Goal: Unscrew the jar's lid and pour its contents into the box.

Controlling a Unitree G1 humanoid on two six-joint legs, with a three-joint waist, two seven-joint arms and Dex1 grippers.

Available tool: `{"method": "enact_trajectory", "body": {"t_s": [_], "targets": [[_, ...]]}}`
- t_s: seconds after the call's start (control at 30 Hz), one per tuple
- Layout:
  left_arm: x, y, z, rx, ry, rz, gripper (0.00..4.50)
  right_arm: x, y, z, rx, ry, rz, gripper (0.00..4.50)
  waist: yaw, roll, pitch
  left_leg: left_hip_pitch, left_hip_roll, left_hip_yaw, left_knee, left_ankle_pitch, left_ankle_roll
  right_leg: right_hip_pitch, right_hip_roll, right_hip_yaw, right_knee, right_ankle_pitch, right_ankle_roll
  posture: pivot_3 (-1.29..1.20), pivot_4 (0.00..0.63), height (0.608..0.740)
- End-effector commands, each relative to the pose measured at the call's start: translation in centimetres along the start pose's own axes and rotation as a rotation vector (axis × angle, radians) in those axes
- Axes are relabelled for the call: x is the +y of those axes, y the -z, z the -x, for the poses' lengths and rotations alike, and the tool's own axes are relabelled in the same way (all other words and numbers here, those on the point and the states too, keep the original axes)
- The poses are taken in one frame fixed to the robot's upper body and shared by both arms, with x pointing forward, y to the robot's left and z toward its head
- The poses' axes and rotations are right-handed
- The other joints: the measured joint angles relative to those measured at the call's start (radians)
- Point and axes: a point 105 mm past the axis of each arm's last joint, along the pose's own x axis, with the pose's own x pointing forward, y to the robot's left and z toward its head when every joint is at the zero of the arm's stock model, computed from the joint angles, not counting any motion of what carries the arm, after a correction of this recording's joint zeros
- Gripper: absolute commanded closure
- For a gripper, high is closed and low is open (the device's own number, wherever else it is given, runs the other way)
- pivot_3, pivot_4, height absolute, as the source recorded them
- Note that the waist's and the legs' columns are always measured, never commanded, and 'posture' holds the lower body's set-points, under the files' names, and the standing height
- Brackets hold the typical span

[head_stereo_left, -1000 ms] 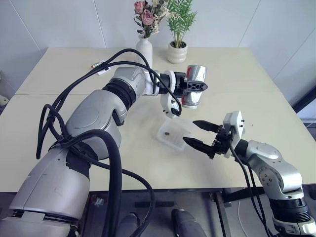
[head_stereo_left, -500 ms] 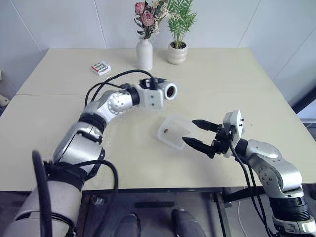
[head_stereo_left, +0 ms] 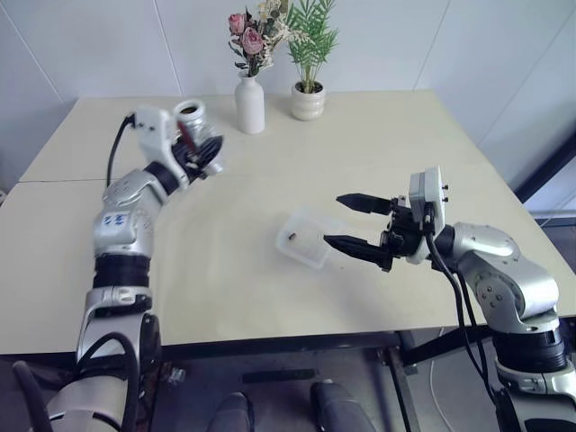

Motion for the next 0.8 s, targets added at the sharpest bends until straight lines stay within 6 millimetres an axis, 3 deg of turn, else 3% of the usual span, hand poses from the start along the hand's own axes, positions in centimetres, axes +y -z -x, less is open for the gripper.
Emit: {"method": "enact_trajectory", "body": {"t_s": [0.03,0.17,0.33,0.4,0.57,0.8], "targets": [[2.5,-0.4,2.2,-0.02,-0.11,0.014,2.37,0.9,-1.6,-0.5,-0.023,-0.066,0.049,0.03,0.0,0.0,0.0,0.0,0.0,-0.002,0.0,0.0,0.0,0.001,0.0,-0.001,0.0,0.0,0.0,0.0,0.15,0.74],[5.7,2.8,5.0,0.045,-0.258,-0.039,2.37,1.6,-1.9,-1.2,-0.036,-0.104,0.049,0.03,0.003,0.0,0.0,-0.001,0.0,-0.005,0.0,0.0,0.0,0.002,0.0,-0.004,-0.002,0.0,-0.001,0.0,0.15,0.74],[8.7,4.3,7.2,0.066,-0.405,-0.182,2.37,1.8,-1.5,-1.3,-0.035,-0.107,0.032,0.03,0.019,-0.001,0.0,-0.002,0.0,-0.006,-0.001,0.0,0.0,0.001,-0.001,-0.006,-0.004,0.0,-0.001,0.0,0.15,0.74],[10.1,4.6,8.0,0.056,-0.481,-0.147,2.37,1.8,-1.3,-1.2,-0.031,-0.108,0.028,0.03,0.02,-0.001,0.0,-0.002,0.0,-0.006,-0.001,0.0,0.0,0.001,-0.002,-0.007,-0.005,0.0,-0.001,0.0,0.15,0.74],[11.1,4.1,8.6,-0.023,-0.525,-0.158,2.37,1.7,-1.1,-1.1,-0.027,-0.106,0.027,0.03,0.022,-0.001,0.0,-0.003,0.0,-0.006,-0.002,0.0,-0.001,0.001,-0.003,-0.008,-0.007,0.0,-0.001,0.0,0.15,0.74],[10.9,5.9,8.6,-0.014,-0.491,-0.074,2.37,1.7,-1.1,-1.0,-0.025,-0.112,0.028,0.03,0.021,-0.001,-0.001,-0.004,0.0,-0.006,-0.002,0.0,-0.001,0.001,-0.003,-0.009,-0.008,0.0,-0.001,0.0,0.15,0.74]]}}
